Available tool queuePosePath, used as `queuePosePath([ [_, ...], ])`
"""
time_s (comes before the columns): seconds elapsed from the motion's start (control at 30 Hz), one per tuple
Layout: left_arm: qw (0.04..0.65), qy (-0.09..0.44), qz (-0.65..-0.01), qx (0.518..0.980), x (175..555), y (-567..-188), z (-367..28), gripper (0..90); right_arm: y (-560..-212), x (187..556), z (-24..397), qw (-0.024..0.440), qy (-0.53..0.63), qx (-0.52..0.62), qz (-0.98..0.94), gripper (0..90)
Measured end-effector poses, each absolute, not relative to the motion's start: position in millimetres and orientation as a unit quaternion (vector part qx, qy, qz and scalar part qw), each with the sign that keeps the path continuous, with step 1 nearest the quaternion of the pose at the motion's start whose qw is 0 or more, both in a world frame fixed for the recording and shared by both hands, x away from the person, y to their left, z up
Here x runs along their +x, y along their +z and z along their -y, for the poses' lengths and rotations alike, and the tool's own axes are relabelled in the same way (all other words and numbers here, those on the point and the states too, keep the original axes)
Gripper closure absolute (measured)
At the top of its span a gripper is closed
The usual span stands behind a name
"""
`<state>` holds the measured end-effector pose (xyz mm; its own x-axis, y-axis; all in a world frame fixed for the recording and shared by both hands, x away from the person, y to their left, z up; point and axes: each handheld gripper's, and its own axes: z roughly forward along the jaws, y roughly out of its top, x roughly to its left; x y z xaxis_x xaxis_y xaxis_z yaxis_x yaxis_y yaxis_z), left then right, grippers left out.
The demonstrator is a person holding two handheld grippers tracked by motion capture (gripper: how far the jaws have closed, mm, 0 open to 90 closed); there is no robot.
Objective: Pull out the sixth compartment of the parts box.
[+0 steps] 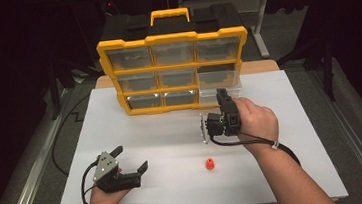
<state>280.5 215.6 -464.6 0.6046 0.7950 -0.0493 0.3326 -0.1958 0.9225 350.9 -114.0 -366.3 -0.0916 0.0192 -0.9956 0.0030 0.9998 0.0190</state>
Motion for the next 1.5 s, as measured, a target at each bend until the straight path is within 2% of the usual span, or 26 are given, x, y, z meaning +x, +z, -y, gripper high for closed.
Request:
queuePosePath([
  [0.53,0.506,0.228,-0.382,0.739,280.7,-465.1,-214.5,0.3,-367.3,345.8,116.2,0.674,0.008,0.004,-0.739,76.8],
  [0.67,0.506,0.228,-0.382,0.739,280.2,-464.8,-215.2,0.3,-365.2,345.3,116.6,0.67,0.015,0.01,-0.742,67.9],
  [0.77,0.506,0.228,-0.381,0.739,280.4,-465.0,-215.0,0.3,-364.8,342.7,118.1,0.668,0.018,0.011,-0.744,64.8],
  [1.1,0.506,0.229,-0.381,0.739,280.2,-465.0,-214.8,0.3,-373.4,329.5,132.2,0.65,0.021,0.02,-0.759,59.6],
  [1.5,0.505,0.229,-0.383,0.739,279.8,-464.9,-215.5,0.3,-408.4,317.8,152.3,0.619,0.009,0.026,-0.785,54.6],
])
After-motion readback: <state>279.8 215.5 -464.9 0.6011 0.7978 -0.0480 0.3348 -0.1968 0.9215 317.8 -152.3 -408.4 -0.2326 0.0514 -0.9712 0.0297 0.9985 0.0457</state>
